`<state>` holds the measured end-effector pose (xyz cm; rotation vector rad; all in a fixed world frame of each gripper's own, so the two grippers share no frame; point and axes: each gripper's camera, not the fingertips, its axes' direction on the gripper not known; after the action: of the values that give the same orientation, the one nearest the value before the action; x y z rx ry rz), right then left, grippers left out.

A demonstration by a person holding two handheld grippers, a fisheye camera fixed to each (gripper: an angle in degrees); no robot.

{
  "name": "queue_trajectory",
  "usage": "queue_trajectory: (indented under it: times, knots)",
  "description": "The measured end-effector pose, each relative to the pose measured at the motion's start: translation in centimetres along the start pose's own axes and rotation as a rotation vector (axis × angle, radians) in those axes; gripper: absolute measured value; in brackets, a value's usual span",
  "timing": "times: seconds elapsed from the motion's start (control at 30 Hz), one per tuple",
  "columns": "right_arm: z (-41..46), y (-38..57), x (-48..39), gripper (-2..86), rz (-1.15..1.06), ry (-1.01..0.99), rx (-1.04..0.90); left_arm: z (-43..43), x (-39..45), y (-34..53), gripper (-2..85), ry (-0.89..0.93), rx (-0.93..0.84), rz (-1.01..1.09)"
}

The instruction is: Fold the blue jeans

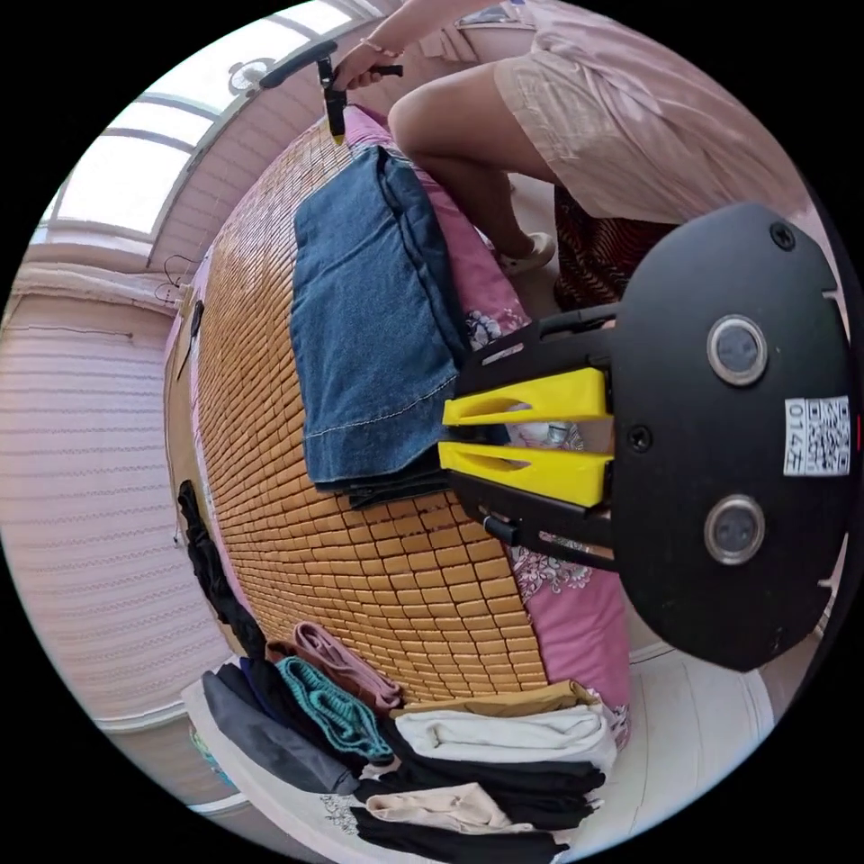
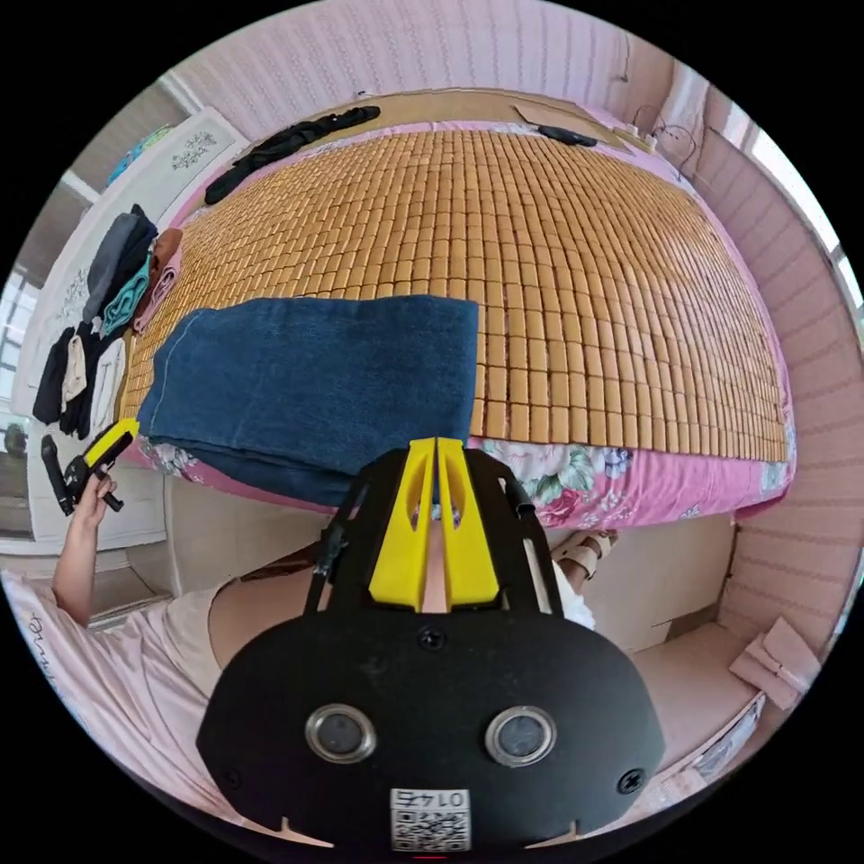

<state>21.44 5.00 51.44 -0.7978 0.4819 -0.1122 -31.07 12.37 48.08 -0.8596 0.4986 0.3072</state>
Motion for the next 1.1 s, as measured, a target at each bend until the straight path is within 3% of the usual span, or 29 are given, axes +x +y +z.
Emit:
queue_trajectory:
  times: [0.13, 0.33, 0.5, 0.53, 0.7, 0.83, 0.97, 1.1]
  knots:
    - [2.4, -6.1, -10.0, -0.3, -0.302, -0.152, -0.094, -1.2, 6.0, -0.9, 2.9, 0.042, 0.041, 0.206]
    - [7.4, -12.6, -18.8, -0.3, -0.440, 0.016, -0.220, 2.2, 16.2, -4.1, 4.8, 0.222, 0.040, 0.346]
    - [9.0, -15.3, -18.4, -0.3, -0.342, -0.058, -0.305, 8.2, 21.7, -5.0, 4.9, 0.212, -0.096, 0.373]
    - [9.0, -15.8, -18.4, -0.4, -0.347, -0.068, -0.312, 8.4, 22.1, -4.2, 4.7, 0.210, -0.025, 0.348]
    - [8.2, -18.0, -19.9, -0.5, -0.498, 0.006, -0.345, 8.6, 23.9, -3.0, 4.8, 0.189, 0.005, 0.397]
    - [7.4, -22.3, -18.7, -0.5, -0.396, 0.012, -0.253, 9.2, 25.0, -2.9, 4.5, 0.206, -0.002, 0.385]
    - [10.3, -23.3, -18.7, -0.5, -0.401, 0.053, -0.308, 9.6, 25.9, -2.5, 3.6, 0.223, 0.008, 0.404]
    - [11.2, -24.0, -19.8, -0.5, -0.547, 0.137, -0.406, 10.3, 26.6, -2.3, 2.0, 0.249, 0.012, 0.397]
